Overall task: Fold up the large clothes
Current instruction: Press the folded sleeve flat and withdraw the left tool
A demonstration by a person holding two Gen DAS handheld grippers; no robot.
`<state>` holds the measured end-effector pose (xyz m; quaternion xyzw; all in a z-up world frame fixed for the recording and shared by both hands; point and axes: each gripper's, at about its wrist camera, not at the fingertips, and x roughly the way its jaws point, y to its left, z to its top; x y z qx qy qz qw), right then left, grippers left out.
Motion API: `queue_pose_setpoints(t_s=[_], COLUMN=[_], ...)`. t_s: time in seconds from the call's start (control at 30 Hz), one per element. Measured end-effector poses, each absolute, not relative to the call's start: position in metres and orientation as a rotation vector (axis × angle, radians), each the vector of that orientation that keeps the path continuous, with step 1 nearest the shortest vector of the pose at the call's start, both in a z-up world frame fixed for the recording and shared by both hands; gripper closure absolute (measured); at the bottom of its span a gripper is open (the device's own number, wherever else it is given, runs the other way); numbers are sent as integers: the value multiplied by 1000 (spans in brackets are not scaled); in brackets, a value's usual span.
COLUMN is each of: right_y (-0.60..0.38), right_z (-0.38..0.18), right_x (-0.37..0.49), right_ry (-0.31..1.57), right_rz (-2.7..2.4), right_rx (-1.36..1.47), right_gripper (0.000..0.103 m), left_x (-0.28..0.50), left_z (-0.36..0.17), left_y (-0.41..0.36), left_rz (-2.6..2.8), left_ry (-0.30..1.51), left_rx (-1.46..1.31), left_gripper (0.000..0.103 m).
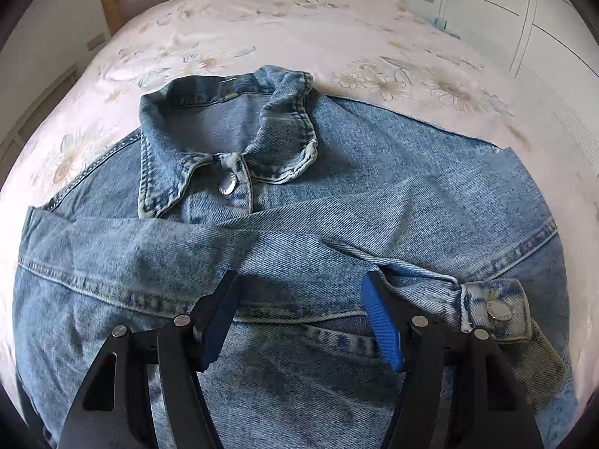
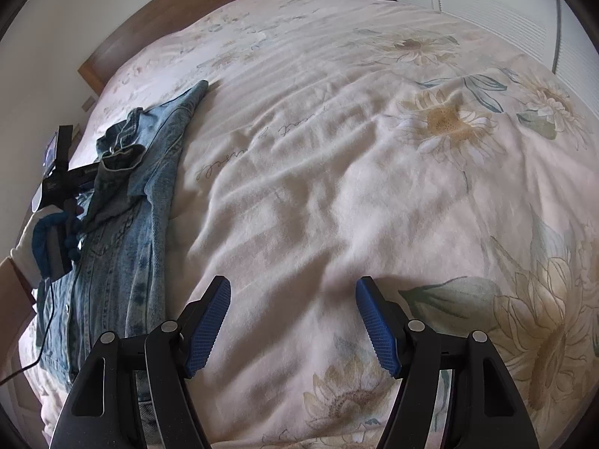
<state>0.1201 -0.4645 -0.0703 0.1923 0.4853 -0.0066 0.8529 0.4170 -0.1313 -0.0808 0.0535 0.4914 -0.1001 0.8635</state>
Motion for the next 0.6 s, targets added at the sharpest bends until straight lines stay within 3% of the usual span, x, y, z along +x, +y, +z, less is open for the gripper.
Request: queue_pose_setpoints(t_s=[0.37,0.6], right_y=[-444,-419], right_z=[-46,-32], right_x=[115,119], right_ry=[990,972], right_rz=[2,27], right_rx=[379,356], right_gripper=[32,32], left_x=[365,347], left_z=[-22,-41], left_y=[-67,-9], left_rz=[-192,-104], left_ry=[887,945], left_rx=[29,-62], left_gripper=[41,41])
